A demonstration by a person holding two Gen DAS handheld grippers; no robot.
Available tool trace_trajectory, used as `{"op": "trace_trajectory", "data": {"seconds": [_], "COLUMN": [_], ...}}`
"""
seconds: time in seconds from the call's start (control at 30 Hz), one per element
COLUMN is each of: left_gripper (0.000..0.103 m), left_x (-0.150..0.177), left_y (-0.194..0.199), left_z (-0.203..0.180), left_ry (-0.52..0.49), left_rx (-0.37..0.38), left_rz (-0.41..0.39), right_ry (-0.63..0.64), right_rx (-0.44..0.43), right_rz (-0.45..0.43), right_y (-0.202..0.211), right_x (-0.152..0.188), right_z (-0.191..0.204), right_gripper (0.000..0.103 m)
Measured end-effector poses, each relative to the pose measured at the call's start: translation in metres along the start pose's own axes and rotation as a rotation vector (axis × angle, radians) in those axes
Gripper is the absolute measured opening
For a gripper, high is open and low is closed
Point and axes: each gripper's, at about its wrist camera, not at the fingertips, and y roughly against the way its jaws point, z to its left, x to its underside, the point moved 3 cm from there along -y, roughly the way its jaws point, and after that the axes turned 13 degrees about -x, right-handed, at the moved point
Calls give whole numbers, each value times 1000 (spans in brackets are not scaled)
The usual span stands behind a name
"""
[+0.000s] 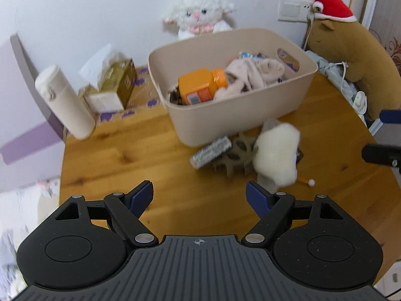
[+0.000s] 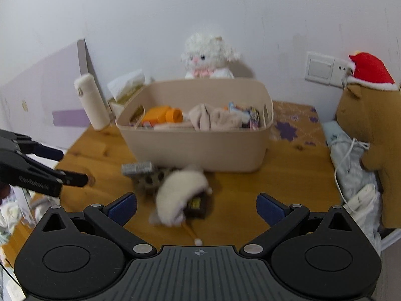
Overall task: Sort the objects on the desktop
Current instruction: 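Move both tools back toward the white fluffy hat and claw clip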
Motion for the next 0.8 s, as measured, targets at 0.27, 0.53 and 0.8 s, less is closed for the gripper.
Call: {"op": "trace_trajectory", "data": {"seconds": [0.27, 0.53, 0.8], "left_gripper": [82, 82, 82], "left_x": [21, 42, 40], "left_y": [-20, -51, -75], "left_z": [-3, -16, -25], "left_ry": [30, 15, -10], "left_rx": [-4, 2, 22], "left_rz": [61, 125, 93], "right_ry": [12, 27, 55], "right_rx": [38, 65, 88], "right_rz": [84, 117, 113], "right_y": [-20, -45, -74], "right_x": [33, 52, 48], "right_z": [-7, -11, -9], "right_gripper": [103, 103, 103]}}
